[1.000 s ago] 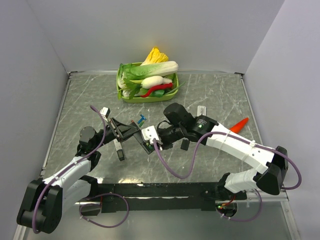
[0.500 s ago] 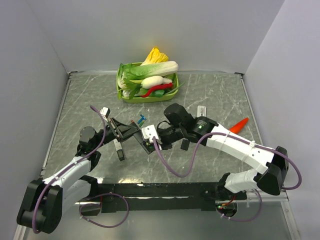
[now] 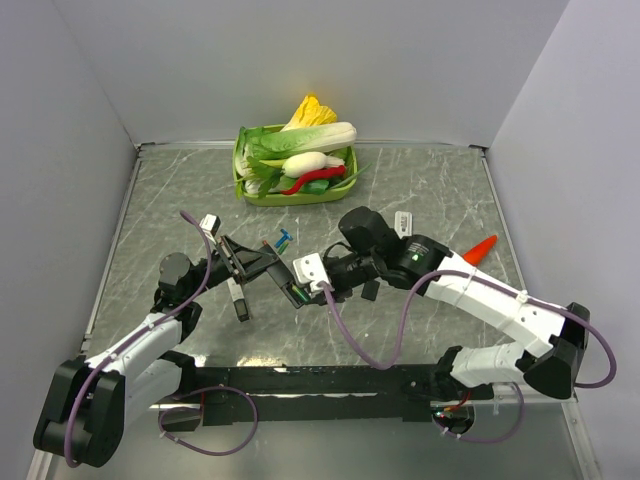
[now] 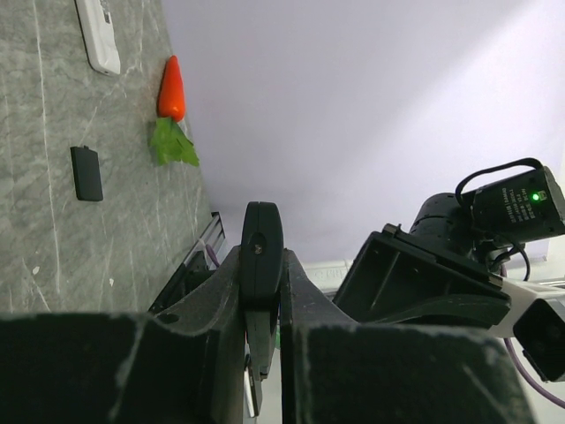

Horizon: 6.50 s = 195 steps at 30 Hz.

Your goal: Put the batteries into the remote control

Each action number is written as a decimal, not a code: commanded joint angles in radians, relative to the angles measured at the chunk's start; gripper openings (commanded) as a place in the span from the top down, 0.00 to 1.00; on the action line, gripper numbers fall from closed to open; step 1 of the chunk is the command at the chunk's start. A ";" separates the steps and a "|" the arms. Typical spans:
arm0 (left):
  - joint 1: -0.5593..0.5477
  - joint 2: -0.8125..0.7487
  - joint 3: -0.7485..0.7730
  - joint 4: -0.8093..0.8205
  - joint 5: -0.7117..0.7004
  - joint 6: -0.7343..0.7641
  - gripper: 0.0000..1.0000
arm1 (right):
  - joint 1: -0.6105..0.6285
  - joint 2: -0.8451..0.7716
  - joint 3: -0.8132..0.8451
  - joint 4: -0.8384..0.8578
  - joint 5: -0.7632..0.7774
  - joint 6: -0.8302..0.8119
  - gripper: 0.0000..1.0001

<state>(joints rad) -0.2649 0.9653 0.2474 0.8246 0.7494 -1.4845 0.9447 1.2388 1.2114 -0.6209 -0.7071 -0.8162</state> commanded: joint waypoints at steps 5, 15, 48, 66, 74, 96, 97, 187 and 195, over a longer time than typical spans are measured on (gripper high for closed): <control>0.006 -0.023 0.044 0.030 0.025 -0.005 0.99 | 0.006 0.031 0.023 -0.037 0.024 -0.060 0.57; 0.006 -0.020 0.049 0.028 0.028 -0.002 0.99 | 0.006 0.057 0.027 -0.030 0.000 -0.047 0.59; 0.006 -0.022 0.047 0.027 0.027 -0.007 0.99 | 0.008 -0.004 -0.007 0.067 0.061 0.046 0.55; 0.006 -0.027 0.047 0.027 0.031 -0.008 0.99 | 0.040 0.021 0.010 0.044 -0.005 0.045 0.56; 0.004 -0.028 0.046 0.025 0.028 -0.010 0.99 | 0.084 0.031 -0.016 0.092 0.027 0.078 0.56; 0.006 -0.025 0.053 0.025 0.038 -0.010 0.99 | 0.091 0.033 -0.059 0.076 0.153 0.029 0.58; 0.006 -0.028 0.053 0.027 0.038 -0.011 0.99 | 0.089 0.033 -0.061 0.078 0.152 0.025 0.58; 0.004 -0.143 0.006 -0.182 -0.137 0.033 0.99 | 0.193 0.335 0.422 -0.382 0.701 0.924 0.69; 0.004 -0.146 0.007 -0.179 -0.136 0.030 0.99 | 0.193 0.343 0.422 -0.387 0.699 0.930 0.73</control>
<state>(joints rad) -0.2630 0.8379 0.2287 0.6125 0.6044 -1.4609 1.1301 1.5581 1.5860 -1.0100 -0.0189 0.0933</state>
